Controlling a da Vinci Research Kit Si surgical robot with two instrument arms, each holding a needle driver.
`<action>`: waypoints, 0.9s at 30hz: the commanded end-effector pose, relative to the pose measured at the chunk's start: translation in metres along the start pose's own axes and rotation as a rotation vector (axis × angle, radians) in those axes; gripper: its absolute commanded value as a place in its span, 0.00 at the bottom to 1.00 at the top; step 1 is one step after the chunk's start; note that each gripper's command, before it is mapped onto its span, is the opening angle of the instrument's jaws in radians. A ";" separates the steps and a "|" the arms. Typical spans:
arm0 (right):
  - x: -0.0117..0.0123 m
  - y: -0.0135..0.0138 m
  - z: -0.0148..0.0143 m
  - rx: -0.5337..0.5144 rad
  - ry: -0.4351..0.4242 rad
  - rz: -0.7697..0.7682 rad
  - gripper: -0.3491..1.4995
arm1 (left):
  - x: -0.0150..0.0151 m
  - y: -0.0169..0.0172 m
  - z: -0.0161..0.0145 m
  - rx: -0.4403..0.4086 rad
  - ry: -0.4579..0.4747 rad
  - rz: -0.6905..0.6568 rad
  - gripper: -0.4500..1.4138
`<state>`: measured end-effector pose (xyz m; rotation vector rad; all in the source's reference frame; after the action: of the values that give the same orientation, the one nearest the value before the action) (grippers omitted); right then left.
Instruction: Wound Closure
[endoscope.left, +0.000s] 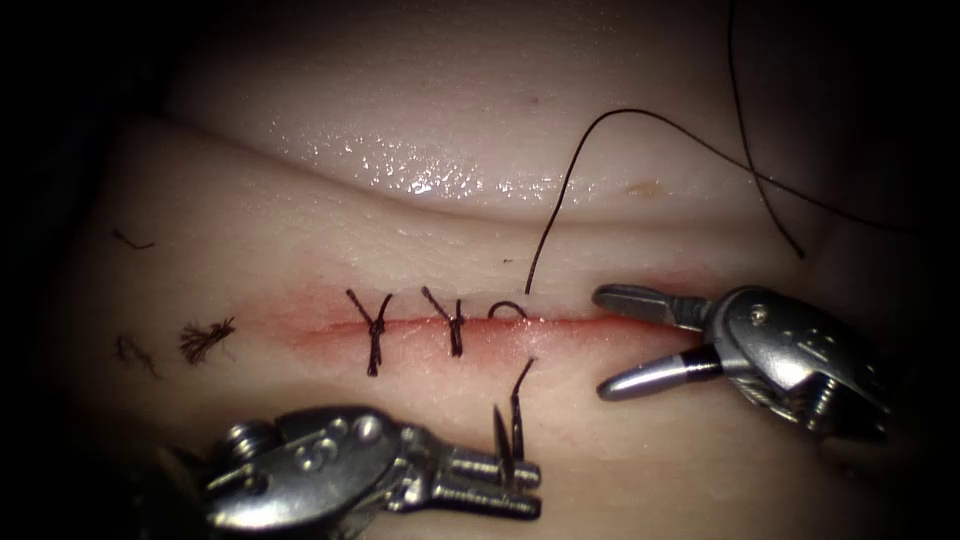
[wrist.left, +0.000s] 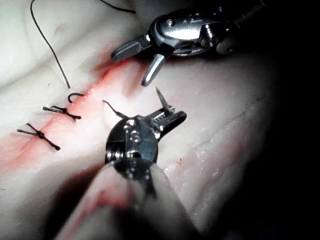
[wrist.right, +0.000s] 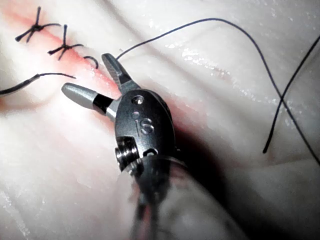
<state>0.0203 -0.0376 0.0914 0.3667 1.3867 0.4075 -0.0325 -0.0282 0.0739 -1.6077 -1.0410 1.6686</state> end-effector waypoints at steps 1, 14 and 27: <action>-0.0009 -0.0001 0.0013 0.014 0.006 -0.012 0.93 | -0.0006 0.0000 0.0006 -0.003 -0.001 -0.001 0.00; -0.0027 -0.0020 0.0058 0.075 0.012 -0.066 0.88 | -0.0003 0.0019 0.0005 0.010 -0.001 0.041 0.00; -0.0067 -0.0016 0.0068 0.102 -0.103 -0.114 0.73 | 0.0014 0.0050 0.0011 0.012 0.005 0.099 0.00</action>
<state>0.0255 -0.0420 0.0968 0.3837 1.3194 0.2196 -0.0327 -0.0293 0.0681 -1.6901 -0.9526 1.7393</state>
